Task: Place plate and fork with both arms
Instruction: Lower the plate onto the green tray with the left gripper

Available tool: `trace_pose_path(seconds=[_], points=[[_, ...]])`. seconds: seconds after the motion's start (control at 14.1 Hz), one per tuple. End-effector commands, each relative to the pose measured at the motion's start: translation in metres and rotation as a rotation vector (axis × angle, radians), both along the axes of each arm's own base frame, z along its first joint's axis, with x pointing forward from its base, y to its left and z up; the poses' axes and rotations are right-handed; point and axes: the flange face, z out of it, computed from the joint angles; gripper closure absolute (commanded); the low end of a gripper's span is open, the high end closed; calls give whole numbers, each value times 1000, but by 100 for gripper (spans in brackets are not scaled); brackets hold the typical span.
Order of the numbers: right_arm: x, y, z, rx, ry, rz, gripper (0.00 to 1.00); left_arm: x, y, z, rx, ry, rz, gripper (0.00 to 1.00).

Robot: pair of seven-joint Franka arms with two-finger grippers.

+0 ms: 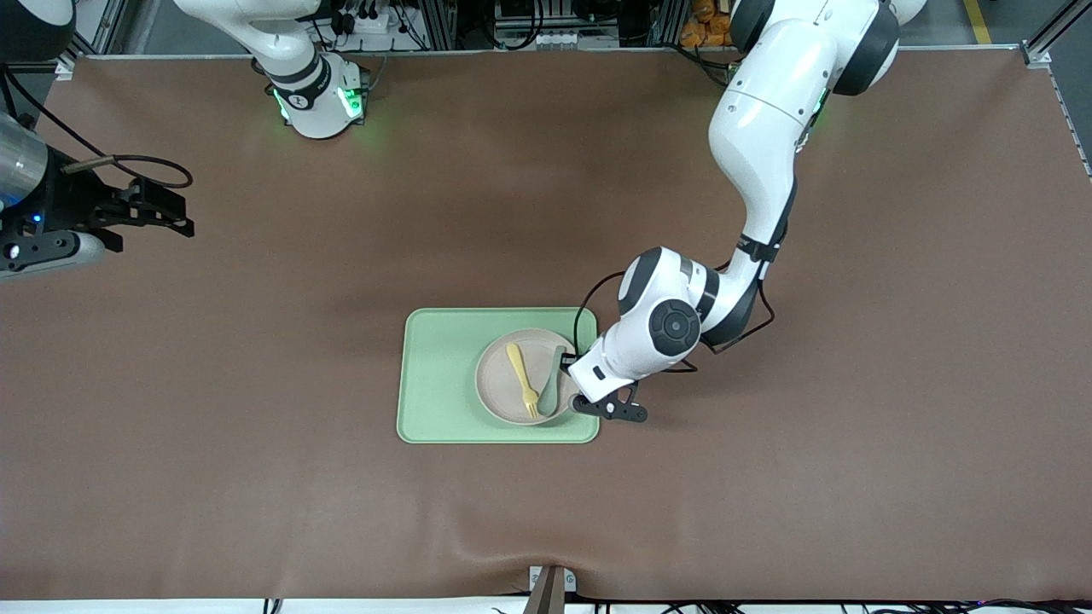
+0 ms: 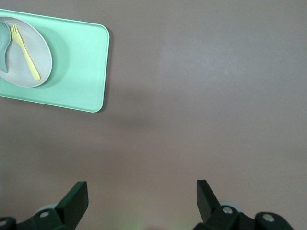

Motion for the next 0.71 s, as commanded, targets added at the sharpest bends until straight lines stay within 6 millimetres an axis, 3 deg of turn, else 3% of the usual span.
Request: trace_pose_path(seconds=[0.0, 0.28, 0.64], points=[[7, 13, -5, 17, 8, 7, 0, 1, -5, 4, -29, 8, -45, 100], [19, 20, -30, 41, 46, 10, 0, 0, -3, -5, -43, 3, -101, 100], [30, 29, -43, 97, 41, 4, 0, 3, 4, -16, -44, -3, -136, 100]])
